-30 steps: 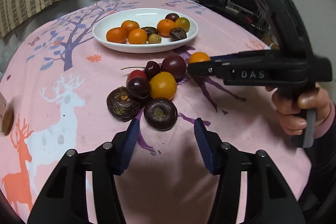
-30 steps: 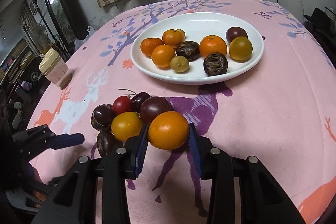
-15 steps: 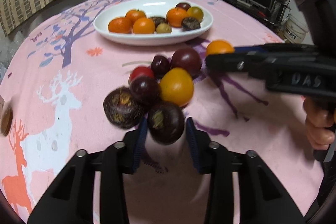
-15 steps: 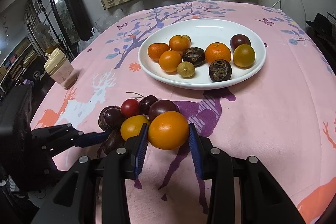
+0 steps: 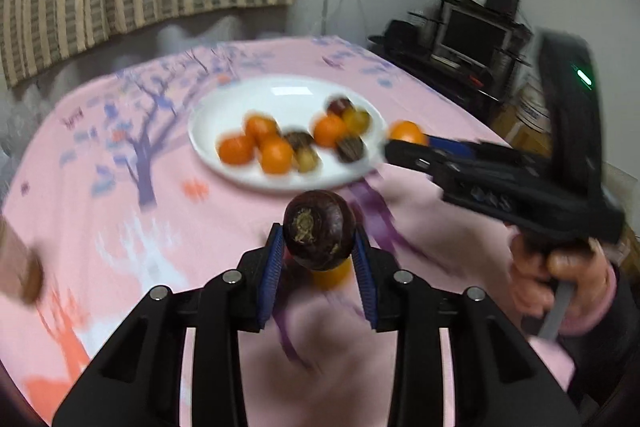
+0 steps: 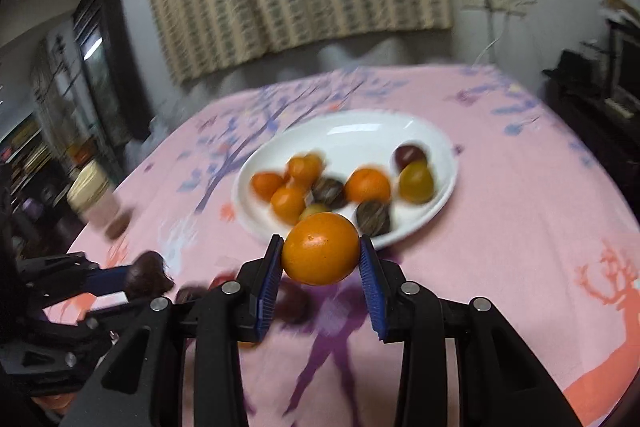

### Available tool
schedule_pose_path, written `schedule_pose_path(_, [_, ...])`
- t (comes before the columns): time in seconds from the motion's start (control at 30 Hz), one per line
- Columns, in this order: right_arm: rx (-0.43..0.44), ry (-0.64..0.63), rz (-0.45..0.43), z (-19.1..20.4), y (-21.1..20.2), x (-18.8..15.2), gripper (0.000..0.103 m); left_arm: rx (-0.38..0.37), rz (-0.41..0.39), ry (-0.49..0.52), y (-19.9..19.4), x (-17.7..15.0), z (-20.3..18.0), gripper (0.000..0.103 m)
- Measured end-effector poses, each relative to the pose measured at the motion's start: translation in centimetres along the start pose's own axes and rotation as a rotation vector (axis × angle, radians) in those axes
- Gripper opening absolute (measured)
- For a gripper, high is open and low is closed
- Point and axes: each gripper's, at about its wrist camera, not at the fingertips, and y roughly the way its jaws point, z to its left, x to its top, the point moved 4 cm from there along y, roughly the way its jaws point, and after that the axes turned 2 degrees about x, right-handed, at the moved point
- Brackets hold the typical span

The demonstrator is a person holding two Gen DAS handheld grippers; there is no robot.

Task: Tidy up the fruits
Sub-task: 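Carry the orange and mangosteen to the plate and open both tools, then grasp a yellow-orange fruit with the right tool while the left tool grasps a mangosteen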

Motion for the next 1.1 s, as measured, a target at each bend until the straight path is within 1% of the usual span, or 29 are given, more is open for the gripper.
schedule_pose_path(0.1, [-0.013, 0.036, 0.007, -1.2, 2.4, 1.7, 0.038, 0.012, 0.008, -0.014, 2.7, 3.6, 1.4, 0.034])
schedule_pose_path(0.2, [-0.038, 0.028, 0.025, -1.8, 5.0, 2.9, 0.038, 0.049, 0.020, -0.014, 6.2, 7.1, 2.5, 0.034])
schedule_pose_path(0.3, [-0.046, 0.019, 0.031, -2.0, 6.9, 3.8, 0.038, 0.065, 0.049, -0.018, 9.3, 8.9, 3.2, 0.034])
schedule_pose_path(0.37, [-0.035, 0.023, 0.042, -2.4, 7.7, 4.0, 0.039, 0.080, 0.064, -0.019, 10.7, 9.2, 3.5, 0.035])
schedule_pose_path(0.4, [-0.026, 0.031, 0.057, -2.6, 8.1, 4.0, 0.039, 0.090, 0.073, -0.026, 11.4, 9.3, 3.7, 0.049])
schedule_pose_path(0.43, [-0.016, 0.043, 0.067, -2.6, 8.1, 3.9, 0.044, 0.109, 0.081, -0.036, 11.7, 9.2, 4.0, 0.062])
schedule_pose_path(0.47, [-0.009, 0.056, 0.070, -2.8, 7.9, 3.8, 0.046, 0.149, 0.069, -0.051, 11.5, 9.2, 4.5, 0.075])
schedule_pose_path(0.5, [0.010, 0.058, 0.063, -2.7, 7.3, 3.8, 0.051, 0.161, 0.042, -0.062, 10.9, 9.1, 4.9, 0.084])
schedule_pose_path(0.57, [0.021, 0.048, 0.043, -2.2, 6.3, 3.9, 0.053, 0.169, 0.015, -0.081, 9.6, 8.7, 5.5, 0.089])
schedule_pose_path(0.63, [0.042, 0.034, 0.023, -1.2, 4.8, 3.9, 0.054, 0.166, 0.009, -0.105, 7.7, 7.6, 6.3, 0.090])
schedule_pose_path(0.77, [0.122, 0.023, 0.034, 1.1, 2.5, 2.3, 0.055, 0.184, -0.016, -0.192, 3.6, 3.8, 8.0, 0.096])
schedule_pose_path(0.8, [0.146, 0.005, 0.045, 1.9, 2.1, 1.6, 0.055, 0.202, -0.019, -0.213, 2.7, 2.8, 8.4, 0.096])
schedule_pose_path(0.87, [0.172, -0.056, 0.091, 3.6, 1.9, -0.1, 0.055, 0.240, -0.020, -0.229, 1.3, 0.9, 9.1, 0.096])
schedule_pose_path(0.9, [0.167, -0.079, 0.118, 4.2, 1.8, -0.9, 0.055, 0.253, -0.033, -0.245, 0.5, -0.1, 9.5, 0.096])
schedule_pose_path(0.93, [0.134, -0.104, 0.167, 4.8, 2.1, -2.0, 0.055, 0.269, -0.041, -0.262, -0.1, -1.1, 10.0, 0.096])
schedule_pose_path(0.97, [0.113, -0.111, 0.198, 5.1, 2.3, -2.7, 0.055, 0.291, -0.042, -0.277, -0.6, -2.2, 10.5, 0.096])
schedule_pose_path(1.0, [0.099, -0.112, 0.248, 5.4, 2.6, -3.8, 0.055, 0.309, -0.034, -0.284, -0.9, -2.9, 10.8, 0.096])
schedule_pose_path(1.03, [0.114, -0.105, 0.280, 5.7, 2.8, -4.4, 0.055, 0.324, -0.026, -0.290, -1.0, -3.3, 11.1, 0.096])
schedule_pose_path(1.07, [0.130, -0.102, 0.297, 6.0, 2.7, -4.9, 0.055, 0.335, -0.024, -0.298, -1.3, -3.6, 11.6, 0.097])
schedule_pose_path(1.1, [0.135, -0.119, 0.293, 6.5, 2.3, -5.2, 0.055, 0.349, -0.024, -0.314, -1.5, -3.8, 12.1, 0.097])
